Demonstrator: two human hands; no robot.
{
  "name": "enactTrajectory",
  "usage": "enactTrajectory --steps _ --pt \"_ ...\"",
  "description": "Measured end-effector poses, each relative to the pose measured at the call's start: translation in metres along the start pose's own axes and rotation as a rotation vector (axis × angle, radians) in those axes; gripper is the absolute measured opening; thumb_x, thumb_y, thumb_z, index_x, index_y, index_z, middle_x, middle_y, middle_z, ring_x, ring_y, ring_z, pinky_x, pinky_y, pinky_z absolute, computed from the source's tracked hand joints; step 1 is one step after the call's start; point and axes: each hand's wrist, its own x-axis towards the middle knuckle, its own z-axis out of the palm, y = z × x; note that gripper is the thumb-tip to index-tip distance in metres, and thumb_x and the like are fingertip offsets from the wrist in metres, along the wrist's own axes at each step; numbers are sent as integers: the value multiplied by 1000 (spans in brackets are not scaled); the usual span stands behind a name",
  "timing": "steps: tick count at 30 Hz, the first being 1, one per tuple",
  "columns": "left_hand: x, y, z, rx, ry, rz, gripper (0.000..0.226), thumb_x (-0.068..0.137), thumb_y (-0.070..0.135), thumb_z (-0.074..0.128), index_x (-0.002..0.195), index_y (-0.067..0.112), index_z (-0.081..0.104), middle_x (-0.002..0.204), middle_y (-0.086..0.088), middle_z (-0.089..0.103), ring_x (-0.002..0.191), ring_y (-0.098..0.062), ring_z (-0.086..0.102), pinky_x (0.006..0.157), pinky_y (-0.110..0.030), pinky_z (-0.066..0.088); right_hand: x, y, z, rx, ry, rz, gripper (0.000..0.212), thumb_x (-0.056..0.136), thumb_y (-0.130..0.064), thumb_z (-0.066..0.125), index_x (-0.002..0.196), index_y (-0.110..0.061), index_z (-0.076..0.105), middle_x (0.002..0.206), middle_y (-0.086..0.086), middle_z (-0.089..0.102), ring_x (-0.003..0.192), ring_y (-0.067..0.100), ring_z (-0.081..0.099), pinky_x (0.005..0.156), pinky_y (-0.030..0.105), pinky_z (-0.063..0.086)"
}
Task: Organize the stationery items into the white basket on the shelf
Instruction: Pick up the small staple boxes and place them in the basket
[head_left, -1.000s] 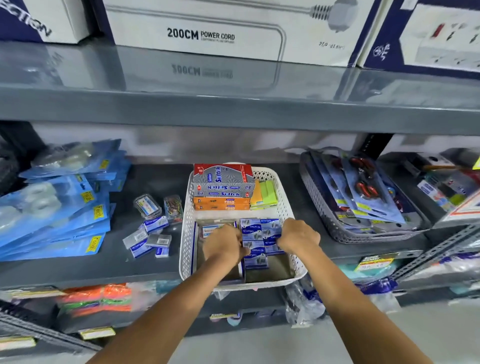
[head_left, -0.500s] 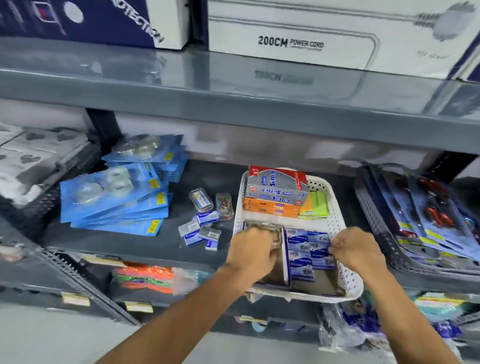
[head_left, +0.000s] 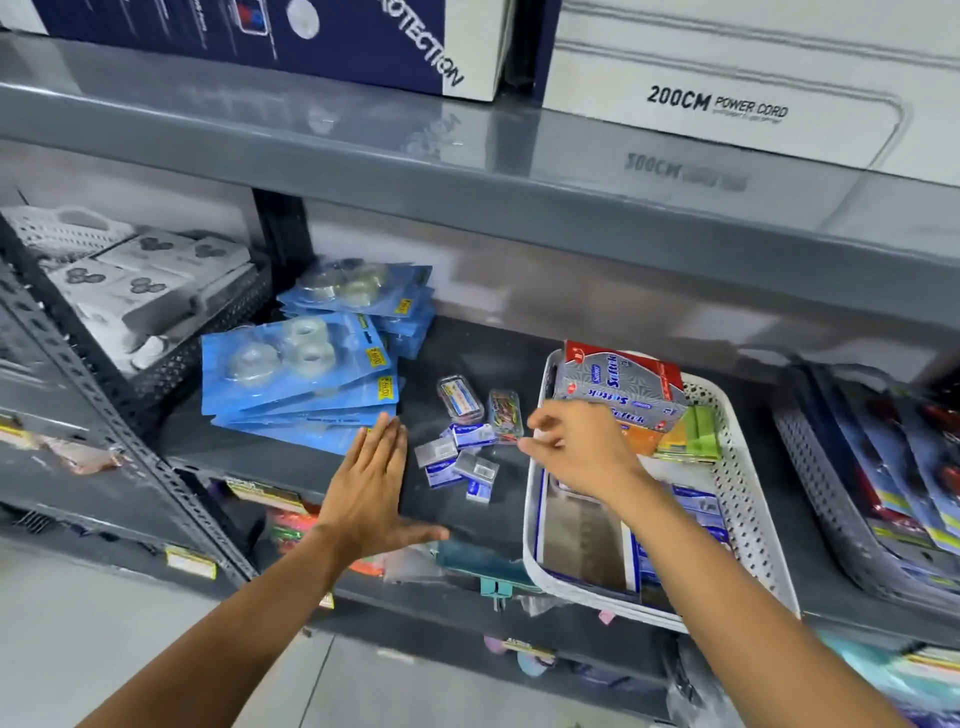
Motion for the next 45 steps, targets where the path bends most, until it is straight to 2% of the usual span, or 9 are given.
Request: enactTrajectory --steps 5,8,17,23,26,30,34,41,45 --pt "17 -5 7 49 -31 67 149 46 103 3 146 -7 -4 157 -22 -8 143 -32 -21 119 -47 -9 35 -25 47 -170 -189 -37 33 81 -27 69 109 -9 63 104 15 68 96 32 65 82 37 54" --pt "19 -6 11 39 -19 113 146 50 102 7 146 -8 0 157 -23 -5 145 -32 -17 119 -47 -6 45 -33 69 -305 -236 -12 35 81 -28 64 109 -8 60 105 19 66 95 35 65 70 31 49" --pt "19 -8 15 -28 32 139 143 54 102 12 147 -6 7 158 -22 5 147 -28 -9 117 -39 -16 54 -43 74 -450 -321 -6 49 68 -38 80 106 -14 58 106 6 64 93 30 64 66 30 46" --pt "21 -9 17 -26 35 134 143 53 102 14 147 -6 12 158 -21 9 148 -28 -4 118 -40 -11 58 -39 64 -295 -313 184 35 84 -17 63 116 -7 60 115 17 64 99 33 64 78 31 52" --pt "21 -9 19 -33 33 132 144 52 103 16 147 -6 14 158 -20 11 148 -27 -2 120 -41 -6 57 -37 64 -119 -332 282 26 84 -6 54 106 -1 65 106 20 68 92 33 69 83 39 57" --pt "21 -8 20 -19 39 129 144 52 103 16 147 -5 13 158 -20 10 148 -26 -4 120 -40 -8 50 -41 69 -160 -373 334 12 83 -5 55 91 -1 62 99 17 63 85 28 65 63 25 51" --pt "20 -8 20 1 41 128 143 53 103 13 148 -5 12 158 -19 9 148 -26 -5 120 -41 -8 47 -45 78 -304 -303 308 37 85 -9 61 120 2 56 122 19 58 105 31 59 77 30 45" --pt "18 -8 19 13 65 130 142 53 102 11 148 -5 13 158 -18 11 148 -26 -2 119 -41 -9 50 -40 81 -368 -305 303 42 87 -1 58 129 4 50 130 20 55 117 33 56 92 33 46" --pt "18 -7 17 12 49 132 143 52 102 11 148 -4 12 158 -18 11 148 -27 -2 120 -41 -8 52 -36 81 -390 -346 301 46 85 -2 63 129 3 50 132 19 54 117 30 56 90 30 47"
